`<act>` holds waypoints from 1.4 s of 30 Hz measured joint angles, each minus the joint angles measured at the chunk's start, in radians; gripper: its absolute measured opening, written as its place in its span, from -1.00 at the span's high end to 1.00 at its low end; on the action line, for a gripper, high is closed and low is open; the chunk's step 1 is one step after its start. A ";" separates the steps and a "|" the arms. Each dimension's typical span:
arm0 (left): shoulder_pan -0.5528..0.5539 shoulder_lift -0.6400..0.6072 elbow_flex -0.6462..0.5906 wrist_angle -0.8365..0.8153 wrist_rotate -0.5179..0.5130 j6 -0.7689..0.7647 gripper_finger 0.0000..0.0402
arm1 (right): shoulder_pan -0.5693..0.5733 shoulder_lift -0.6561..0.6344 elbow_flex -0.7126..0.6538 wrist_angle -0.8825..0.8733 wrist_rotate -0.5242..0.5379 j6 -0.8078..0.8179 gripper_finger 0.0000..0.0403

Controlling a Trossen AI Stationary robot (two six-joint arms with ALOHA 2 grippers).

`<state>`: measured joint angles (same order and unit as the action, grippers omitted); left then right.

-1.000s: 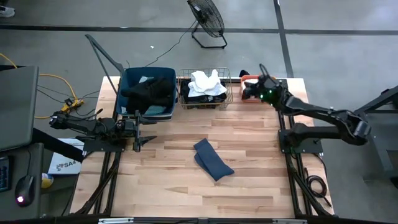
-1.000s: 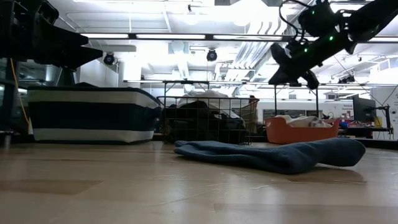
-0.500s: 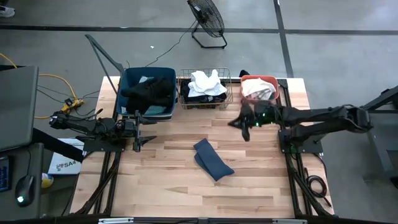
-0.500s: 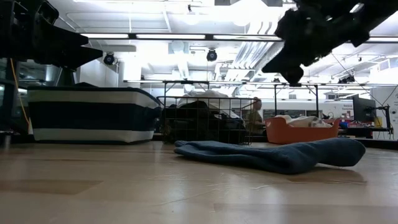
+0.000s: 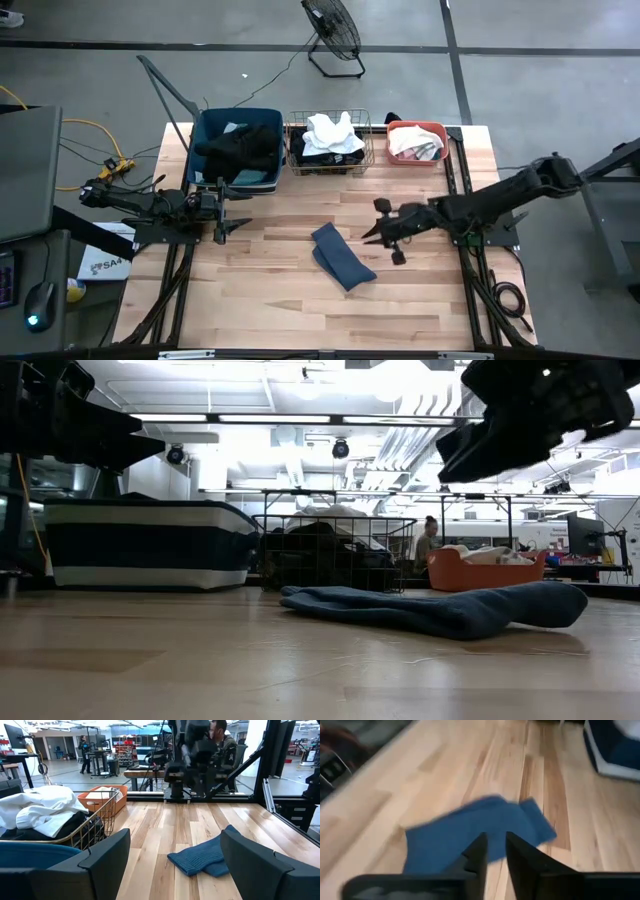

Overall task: Pick & Place Cloths
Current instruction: Put the dark blue sock into the orange bin

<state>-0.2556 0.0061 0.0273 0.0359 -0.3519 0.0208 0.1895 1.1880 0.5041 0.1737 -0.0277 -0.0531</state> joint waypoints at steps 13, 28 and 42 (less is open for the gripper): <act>0.000 0.000 0.000 0.000 0.000 0.000 -0.50 | 0.115 0.327 0.303 -0.176 0.047 -0.050 -0.11; 0.000 0.000 0.000 0.000 0.000 0.000 -0.50 | 0.131 0.601 0.561 -0.419 -0.079 -0.138 -0.23; 0.000 0.000 0.000 0.000 0.000 0.000 -0.50 | 0.097 0.671 0.652 -0.561 -0.080 -0.179 -0.23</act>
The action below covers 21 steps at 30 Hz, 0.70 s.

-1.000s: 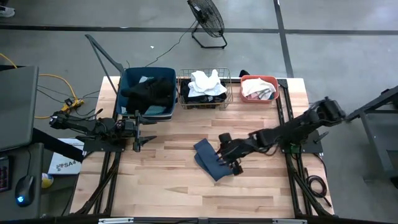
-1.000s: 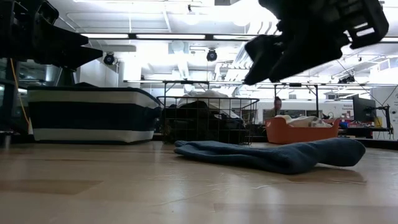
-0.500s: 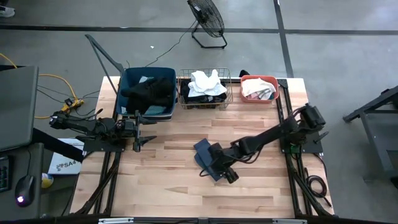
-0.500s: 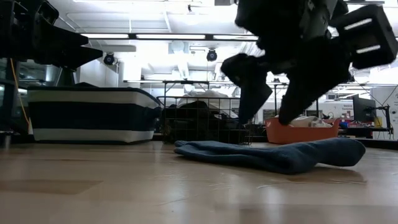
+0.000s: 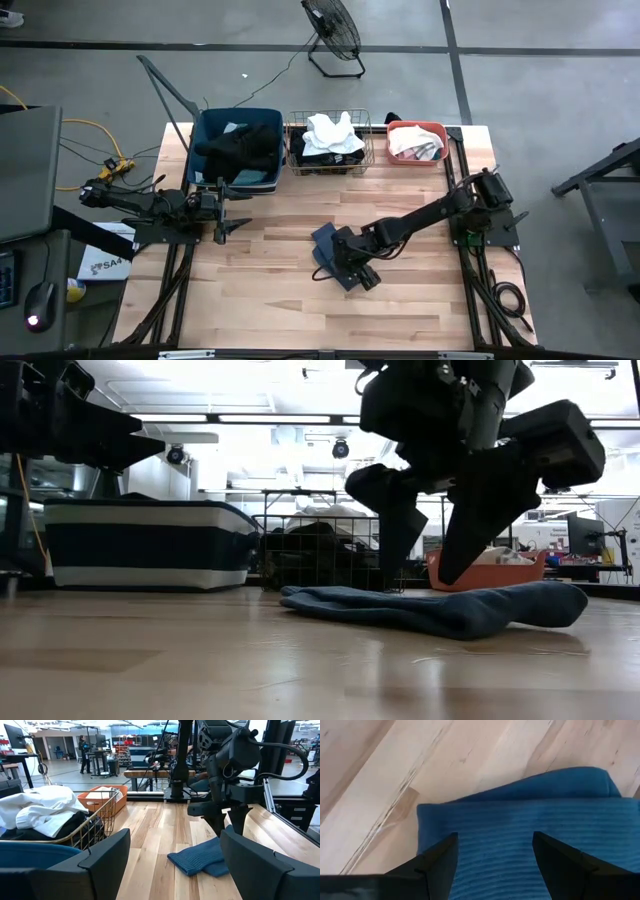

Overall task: Pick & Place Cloths
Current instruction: Put the dark blue sock into the orange bin

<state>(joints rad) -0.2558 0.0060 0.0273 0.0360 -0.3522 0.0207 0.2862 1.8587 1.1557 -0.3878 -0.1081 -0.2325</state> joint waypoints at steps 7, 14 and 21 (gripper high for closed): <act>0.000 0.000 0.000 0.000 0.000 0.000 -0.50 | -0.018 0.000 0.000 0.007 -0.008 -0.004 -0.21; 0.000 0.000 0.000 0.000 0.000 0.000 -0.50 | -0.041 0.040 0.000 0.024 -0.033 -0.005 -0.21; 0.000 0.001 0.000 0.005 0.000 0.000 -0.50 | -0.046 0.068 0.000 0.029 -0.053 0.000 -0.21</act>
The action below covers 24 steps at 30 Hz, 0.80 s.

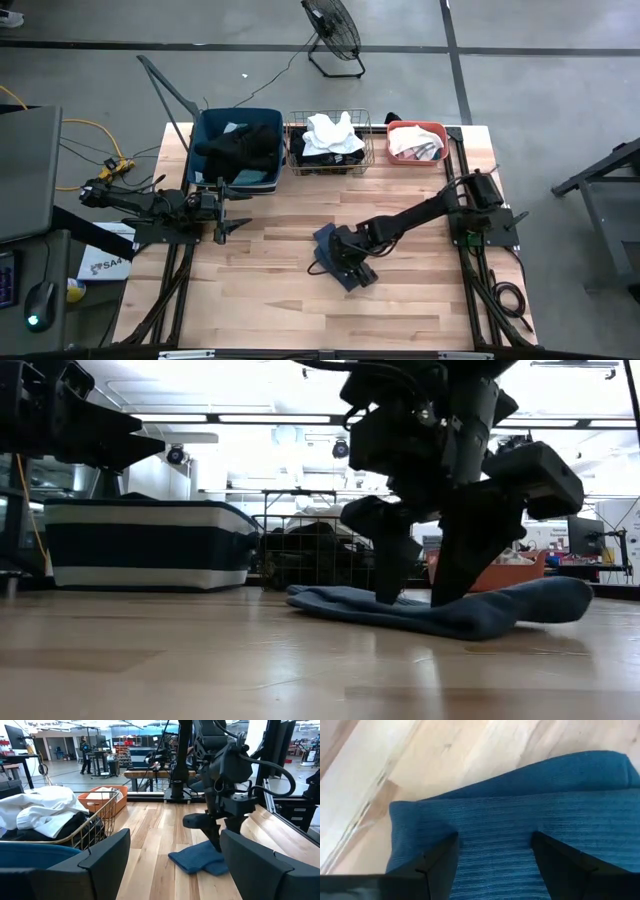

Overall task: Pick & Place Cloths
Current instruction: Put the dark blue sock into the orange bin

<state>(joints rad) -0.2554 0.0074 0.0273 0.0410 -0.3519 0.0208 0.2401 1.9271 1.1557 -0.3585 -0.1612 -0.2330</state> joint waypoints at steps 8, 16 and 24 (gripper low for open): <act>0.000 0.001 0.000 0.000 0.000 0.000 -0.50 | -0.001 0.038 0.006 -0.065 0.040 0.024 -0.13; 0.000 0.001 0.000 0.000 0.000 0.000 -0.50 | -0.011 0.051 0.006 -0.096 0.048 0.056 0.36; 0.000 0.001 0.000 0.001 0.000 0.000 -0.50 | -0.023 0.031 0.000 -0.113 -0.021 0.145 0.92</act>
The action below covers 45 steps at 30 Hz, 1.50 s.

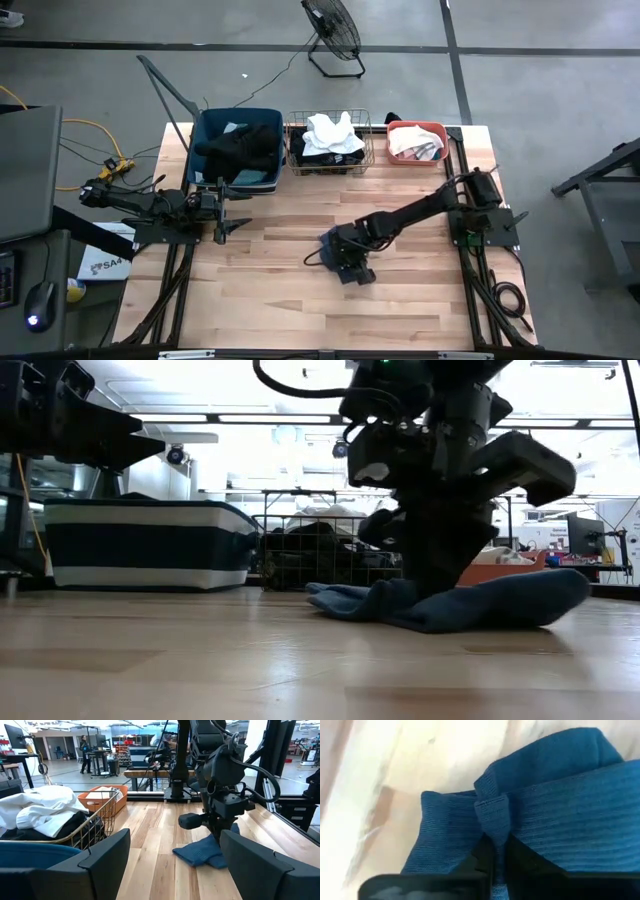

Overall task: Pick & Place Cloths
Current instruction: Put the dark blue sock into the orange bin

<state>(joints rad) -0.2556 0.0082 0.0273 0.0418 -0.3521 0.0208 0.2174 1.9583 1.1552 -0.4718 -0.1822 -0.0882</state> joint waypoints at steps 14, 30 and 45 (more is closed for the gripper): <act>0.000 0.000 0.000 -0.001 0.000 0.000 -0.50 | -0.002 -0.318 -0.005 -0.209 0.260 0.252 0.94; 0.000 0.001 0.000 -0.004 0.001 0.000 -0.50 | -0.183 -0.597 -0.002 -0.475 0.822 0.566 0.96; 0.000 0.001 0.000 -0.005 0.001 0.000 -0.50 | -0.535 -0.611 -0.001 -0.524 1.048 0.535 0.96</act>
<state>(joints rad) -0.2558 0.0090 0.0273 0.0372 -0.3515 0.0208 -0.3173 1.3468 1.1538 -0.9962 0.8661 0.4472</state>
